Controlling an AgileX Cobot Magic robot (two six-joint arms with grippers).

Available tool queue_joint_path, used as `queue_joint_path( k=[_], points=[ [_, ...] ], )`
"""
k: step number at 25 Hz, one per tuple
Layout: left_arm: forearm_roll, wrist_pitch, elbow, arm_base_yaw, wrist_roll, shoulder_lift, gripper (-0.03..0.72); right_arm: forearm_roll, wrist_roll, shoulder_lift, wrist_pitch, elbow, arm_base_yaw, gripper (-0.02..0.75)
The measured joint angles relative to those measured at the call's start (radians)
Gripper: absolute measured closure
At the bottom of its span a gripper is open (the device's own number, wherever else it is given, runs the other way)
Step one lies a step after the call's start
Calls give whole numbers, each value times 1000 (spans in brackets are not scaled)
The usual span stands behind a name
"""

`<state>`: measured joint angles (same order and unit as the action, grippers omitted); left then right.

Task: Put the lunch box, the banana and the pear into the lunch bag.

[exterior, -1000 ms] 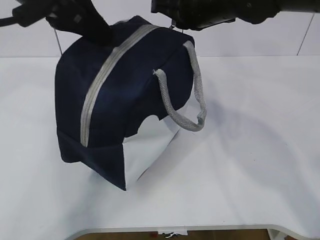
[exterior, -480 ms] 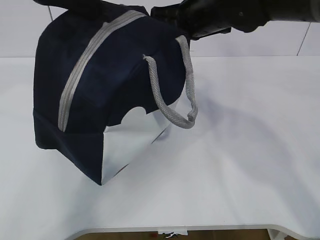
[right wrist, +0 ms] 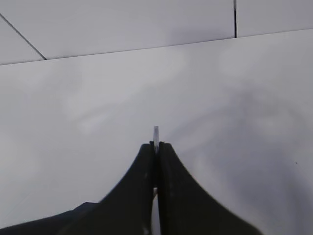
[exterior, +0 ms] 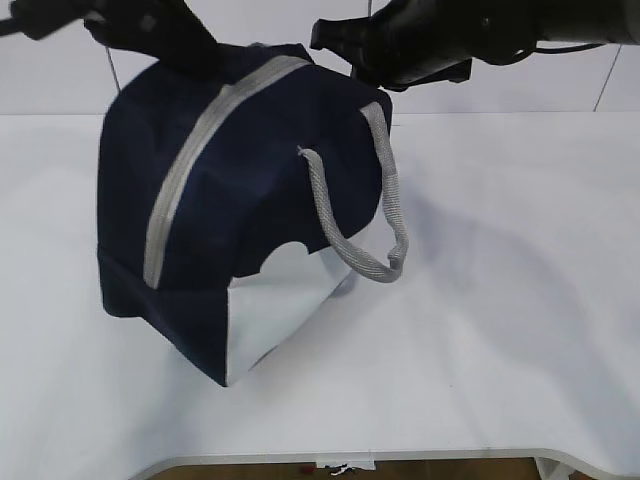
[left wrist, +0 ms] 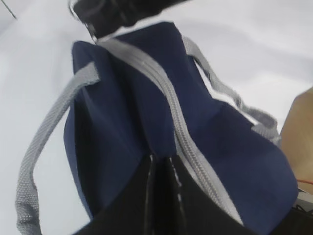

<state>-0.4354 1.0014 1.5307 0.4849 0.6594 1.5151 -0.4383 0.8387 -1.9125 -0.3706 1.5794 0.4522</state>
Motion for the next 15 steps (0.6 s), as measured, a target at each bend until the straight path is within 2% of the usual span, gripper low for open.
queue_joint_path(
  k=[7,15],
  points=[
    [-11,4,2,0,0,125,676,26,-31,-2,-34,0,-17,737],
    [-15,27,4,0,0,136,677,72,-33,-76,-21,0,-60,737]
  ],
)
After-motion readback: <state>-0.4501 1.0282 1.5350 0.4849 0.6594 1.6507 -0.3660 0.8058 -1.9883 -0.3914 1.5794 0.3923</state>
